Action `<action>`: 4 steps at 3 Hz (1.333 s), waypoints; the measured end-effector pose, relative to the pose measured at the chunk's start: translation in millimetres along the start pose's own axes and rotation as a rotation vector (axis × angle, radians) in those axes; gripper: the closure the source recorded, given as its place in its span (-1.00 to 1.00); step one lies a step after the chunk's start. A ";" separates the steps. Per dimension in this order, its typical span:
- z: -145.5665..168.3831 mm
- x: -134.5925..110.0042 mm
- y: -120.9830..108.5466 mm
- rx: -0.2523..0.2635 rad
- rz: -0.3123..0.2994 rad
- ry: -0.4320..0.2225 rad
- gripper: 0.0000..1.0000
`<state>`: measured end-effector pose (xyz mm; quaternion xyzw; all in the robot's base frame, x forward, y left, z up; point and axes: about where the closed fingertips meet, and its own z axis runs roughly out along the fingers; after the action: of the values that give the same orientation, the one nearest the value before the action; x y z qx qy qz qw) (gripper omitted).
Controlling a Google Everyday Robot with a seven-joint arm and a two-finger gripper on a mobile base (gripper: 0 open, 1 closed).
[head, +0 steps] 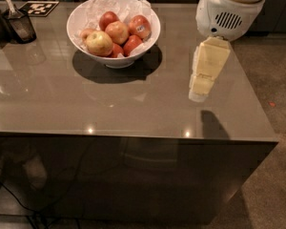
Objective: Pick apple from white bowl
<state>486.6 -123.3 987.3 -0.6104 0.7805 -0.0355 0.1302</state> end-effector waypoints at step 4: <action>2.1 -115.4 -80.7 -0.012 0.088 -0.174 -1.00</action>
Offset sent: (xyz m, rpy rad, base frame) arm 0.0874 0.0807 0.0294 0.1089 0.1095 -0.0902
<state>588.8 -32.4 1021.0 -0.5772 0.7924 0.0278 0.1952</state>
